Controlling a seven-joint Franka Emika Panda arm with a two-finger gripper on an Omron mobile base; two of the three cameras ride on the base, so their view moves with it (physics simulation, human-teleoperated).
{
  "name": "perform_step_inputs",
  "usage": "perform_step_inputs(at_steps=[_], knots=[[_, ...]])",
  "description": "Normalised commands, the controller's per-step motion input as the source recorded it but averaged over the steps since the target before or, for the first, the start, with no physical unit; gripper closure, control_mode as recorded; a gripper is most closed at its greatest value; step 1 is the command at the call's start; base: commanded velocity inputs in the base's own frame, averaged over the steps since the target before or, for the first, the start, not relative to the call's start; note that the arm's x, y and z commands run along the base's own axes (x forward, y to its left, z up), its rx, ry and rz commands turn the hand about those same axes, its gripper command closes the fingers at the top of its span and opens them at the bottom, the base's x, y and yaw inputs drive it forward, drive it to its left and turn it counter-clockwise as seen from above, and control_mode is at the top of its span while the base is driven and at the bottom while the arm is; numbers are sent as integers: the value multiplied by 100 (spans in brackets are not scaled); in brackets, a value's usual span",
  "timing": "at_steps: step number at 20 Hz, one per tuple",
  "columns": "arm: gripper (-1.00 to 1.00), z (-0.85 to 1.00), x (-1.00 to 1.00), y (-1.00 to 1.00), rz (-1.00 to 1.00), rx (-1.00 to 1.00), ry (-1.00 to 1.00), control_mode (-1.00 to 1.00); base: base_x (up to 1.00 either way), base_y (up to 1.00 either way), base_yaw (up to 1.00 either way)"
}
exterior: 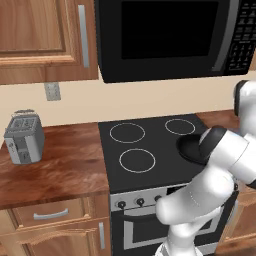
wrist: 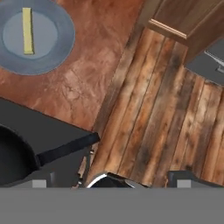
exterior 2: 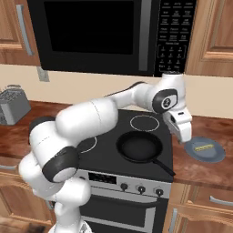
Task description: Pick up the butter stick and place it in the pan. Then turn on the burner for the pan.
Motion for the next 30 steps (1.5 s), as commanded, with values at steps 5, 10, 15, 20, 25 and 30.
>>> perform_step_inputs(at_steps=[5,10,15,20,25,30], knots=[[-100,-30,39,-29,-4,11,-1,-100,0,0,0],[-100,-36,27,-33,1,9,-11,-100,0,0,0],[-100,-33,22,-31,2,5,-11,-100,0,0,0],[-100,-23,28,-17,0,3,-5,-100,0,0,0],[-100,-13,35,-7,0,0,0,-100,0,0,0],[-100,-18,38,-1,0,0,0,-100,0,0,0]])
